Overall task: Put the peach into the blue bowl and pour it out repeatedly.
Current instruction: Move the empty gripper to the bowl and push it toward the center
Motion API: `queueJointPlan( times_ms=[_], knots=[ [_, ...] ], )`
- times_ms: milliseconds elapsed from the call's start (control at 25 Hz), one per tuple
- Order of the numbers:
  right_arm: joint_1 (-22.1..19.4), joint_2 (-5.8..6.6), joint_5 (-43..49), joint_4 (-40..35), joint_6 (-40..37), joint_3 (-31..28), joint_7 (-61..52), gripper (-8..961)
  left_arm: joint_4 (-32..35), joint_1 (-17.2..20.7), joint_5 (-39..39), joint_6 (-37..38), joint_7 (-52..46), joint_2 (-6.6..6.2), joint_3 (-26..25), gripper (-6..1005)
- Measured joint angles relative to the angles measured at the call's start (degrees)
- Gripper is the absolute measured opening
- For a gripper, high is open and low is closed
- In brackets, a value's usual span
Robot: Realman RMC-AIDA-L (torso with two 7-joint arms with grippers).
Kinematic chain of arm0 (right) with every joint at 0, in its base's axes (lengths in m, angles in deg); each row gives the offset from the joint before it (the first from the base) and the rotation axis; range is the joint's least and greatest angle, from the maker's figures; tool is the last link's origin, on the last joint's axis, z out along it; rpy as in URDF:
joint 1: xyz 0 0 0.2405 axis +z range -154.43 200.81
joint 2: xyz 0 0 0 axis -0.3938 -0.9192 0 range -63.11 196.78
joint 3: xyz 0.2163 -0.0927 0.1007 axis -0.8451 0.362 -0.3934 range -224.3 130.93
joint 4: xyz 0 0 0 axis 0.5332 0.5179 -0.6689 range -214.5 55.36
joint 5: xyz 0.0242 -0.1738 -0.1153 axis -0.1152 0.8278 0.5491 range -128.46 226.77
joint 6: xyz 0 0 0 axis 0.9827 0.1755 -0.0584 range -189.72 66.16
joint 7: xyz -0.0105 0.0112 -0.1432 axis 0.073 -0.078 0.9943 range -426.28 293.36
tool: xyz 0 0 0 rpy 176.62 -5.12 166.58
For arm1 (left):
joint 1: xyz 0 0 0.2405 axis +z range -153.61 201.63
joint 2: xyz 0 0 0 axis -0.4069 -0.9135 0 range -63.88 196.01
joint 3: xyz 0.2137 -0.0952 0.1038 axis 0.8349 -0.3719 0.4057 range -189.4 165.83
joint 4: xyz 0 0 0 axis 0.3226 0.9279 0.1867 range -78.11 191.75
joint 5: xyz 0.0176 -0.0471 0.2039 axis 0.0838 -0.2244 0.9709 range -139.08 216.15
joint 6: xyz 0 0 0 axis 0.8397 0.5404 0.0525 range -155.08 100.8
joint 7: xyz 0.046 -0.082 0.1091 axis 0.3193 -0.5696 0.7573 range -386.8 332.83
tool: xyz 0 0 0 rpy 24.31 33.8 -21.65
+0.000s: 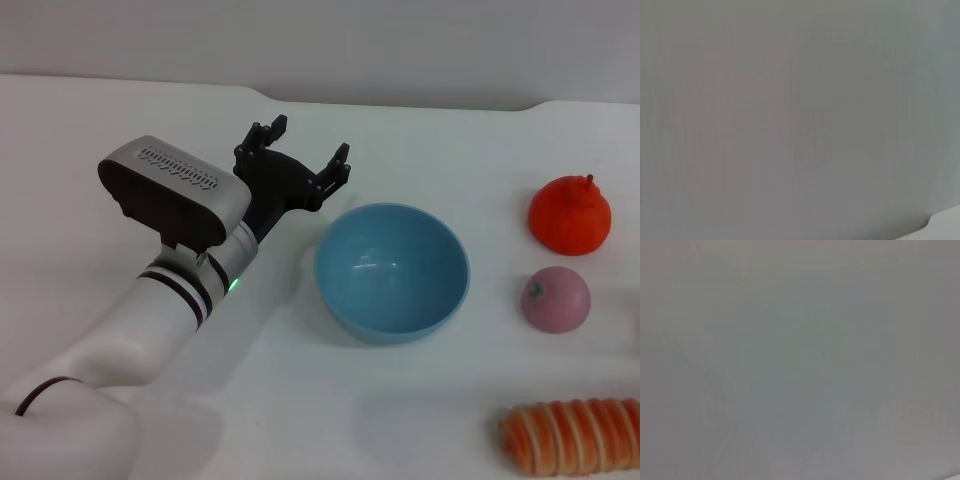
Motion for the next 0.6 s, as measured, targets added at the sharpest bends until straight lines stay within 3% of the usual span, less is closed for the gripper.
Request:
queueJointPlan(
  times_ms=[360, 600],
  knots=[
    [-0.1, 0.0, 0.0, 0.1, 0.0, 0.0, 0.0, 572, 1.3, 0.1, 0.1, 0.8, -0.1, -0.24, -0.1, 827],
    [-0.4, -0.04, 0.0, -0.1, 0.1, 0.0, 0.0, 571, 10.0, 1.0, 1.2, 13.4, 0.0, -1.87, -7.5, 828]
  ],
)
